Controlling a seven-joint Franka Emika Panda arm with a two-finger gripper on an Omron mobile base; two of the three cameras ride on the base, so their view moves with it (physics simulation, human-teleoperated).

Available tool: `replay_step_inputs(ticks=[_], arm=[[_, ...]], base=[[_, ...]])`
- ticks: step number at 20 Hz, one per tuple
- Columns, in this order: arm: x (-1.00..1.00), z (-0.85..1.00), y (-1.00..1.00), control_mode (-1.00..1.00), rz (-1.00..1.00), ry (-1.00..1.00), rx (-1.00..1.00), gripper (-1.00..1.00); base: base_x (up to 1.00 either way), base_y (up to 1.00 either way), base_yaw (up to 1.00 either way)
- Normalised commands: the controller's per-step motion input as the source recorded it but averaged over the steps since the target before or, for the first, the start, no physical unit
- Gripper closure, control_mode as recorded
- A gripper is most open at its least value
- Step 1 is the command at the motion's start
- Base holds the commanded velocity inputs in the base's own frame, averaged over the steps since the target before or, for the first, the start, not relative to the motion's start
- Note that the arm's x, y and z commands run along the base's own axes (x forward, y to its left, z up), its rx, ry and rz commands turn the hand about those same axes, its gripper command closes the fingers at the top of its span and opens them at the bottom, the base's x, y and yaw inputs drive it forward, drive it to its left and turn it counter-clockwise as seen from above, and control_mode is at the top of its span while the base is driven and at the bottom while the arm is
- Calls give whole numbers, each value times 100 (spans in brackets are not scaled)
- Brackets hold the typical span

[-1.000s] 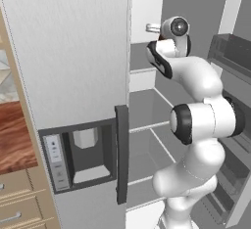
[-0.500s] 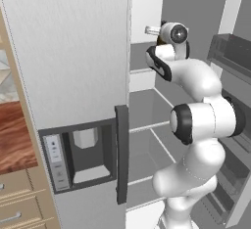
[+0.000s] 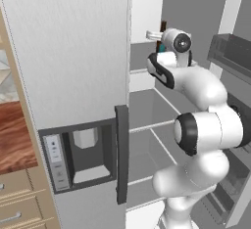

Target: Place the beers on the top shelf of the fridge to keep them out of children's reach, and place the kiwi on lower shelves for easy access.

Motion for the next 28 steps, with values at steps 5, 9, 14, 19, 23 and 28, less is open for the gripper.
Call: replay_step_inputs(ticks=[5,9,14,19,23,28], arm=[[-77,0,1,-100,1,0,-1,-100],[-72,0,0,-100,1,4,0,-100],[-71,4,7,-100,4,13,0,-100],[-64,14,0,-100,6,32,3,-100],[-76,1,0,-100,9,33,3,-100],[-78,-17,20,-100,14,28,0,-100]], base=[[0,0,0],[0,0,0],[0,0,0],[0,0,0],[0,0,0],[0,0,0]])
